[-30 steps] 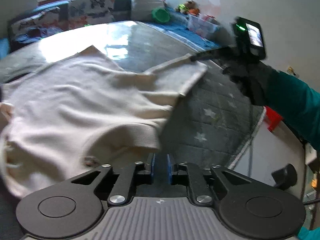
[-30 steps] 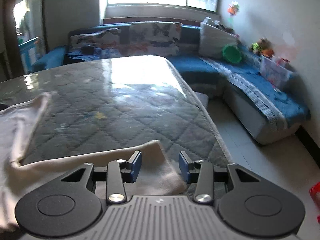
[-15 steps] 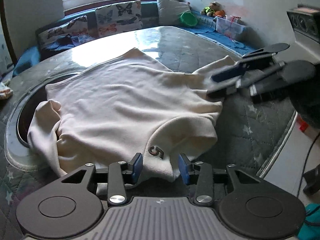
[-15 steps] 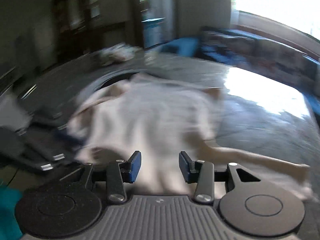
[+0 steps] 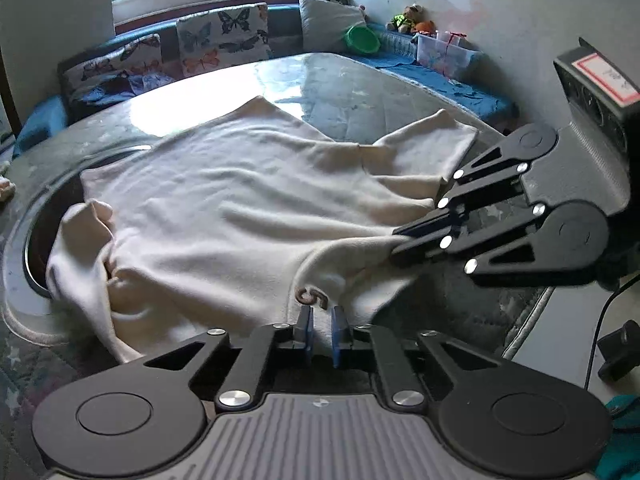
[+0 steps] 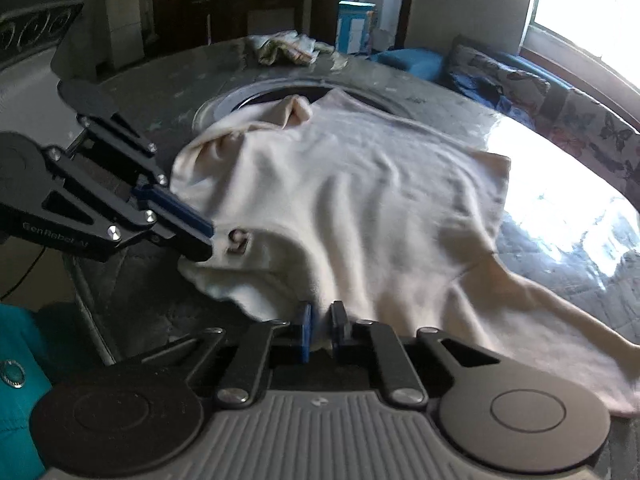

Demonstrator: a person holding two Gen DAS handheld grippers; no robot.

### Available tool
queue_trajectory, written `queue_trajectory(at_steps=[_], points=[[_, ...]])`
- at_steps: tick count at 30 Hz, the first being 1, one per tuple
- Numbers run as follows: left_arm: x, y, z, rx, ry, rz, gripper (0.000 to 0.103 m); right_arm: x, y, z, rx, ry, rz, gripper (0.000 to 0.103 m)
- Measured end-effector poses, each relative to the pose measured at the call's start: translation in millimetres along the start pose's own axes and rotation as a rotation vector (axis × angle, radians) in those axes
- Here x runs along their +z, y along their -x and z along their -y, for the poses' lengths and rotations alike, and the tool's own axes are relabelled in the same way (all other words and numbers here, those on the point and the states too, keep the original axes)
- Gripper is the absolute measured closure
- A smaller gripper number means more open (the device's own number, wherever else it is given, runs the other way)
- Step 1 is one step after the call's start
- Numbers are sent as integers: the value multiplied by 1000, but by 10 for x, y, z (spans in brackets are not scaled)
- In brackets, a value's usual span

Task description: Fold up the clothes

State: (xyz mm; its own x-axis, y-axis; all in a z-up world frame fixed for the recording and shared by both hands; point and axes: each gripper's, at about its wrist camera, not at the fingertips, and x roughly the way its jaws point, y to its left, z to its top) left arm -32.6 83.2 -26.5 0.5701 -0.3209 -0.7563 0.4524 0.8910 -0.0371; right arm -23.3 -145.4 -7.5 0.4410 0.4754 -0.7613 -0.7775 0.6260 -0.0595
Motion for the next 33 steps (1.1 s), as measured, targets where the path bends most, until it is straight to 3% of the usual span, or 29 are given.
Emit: queue_trajectory(at_steps=[3,7,11,14,17,24,29,33], points=[[13,-20,17,3,-11,5,79,-8,64,41,-3,-18,-1,96],[20,-141,43,-5,-18,-12,78,13,54,100,5,-48,-5,96],[-10,-234,48,2,-26,-37,82,12,59,88,11,-46,-3,96],[-26,-193,36,-28,-19,-31,92,-23,31,72,18,-32,-27,96],[-64,-161,37,-42,-31,-37,93,-28,39,66,42,-15,-40,94],[-74,-72,-63,-80,19,-33,91,211,105,177,84,-93,59,89],[-8,111,-255,-28,65,13,79,225,-211,120,114,-98,24,89],[162,193,-575,115,118,61,57,182,-325,31,124,-73,2,86]])
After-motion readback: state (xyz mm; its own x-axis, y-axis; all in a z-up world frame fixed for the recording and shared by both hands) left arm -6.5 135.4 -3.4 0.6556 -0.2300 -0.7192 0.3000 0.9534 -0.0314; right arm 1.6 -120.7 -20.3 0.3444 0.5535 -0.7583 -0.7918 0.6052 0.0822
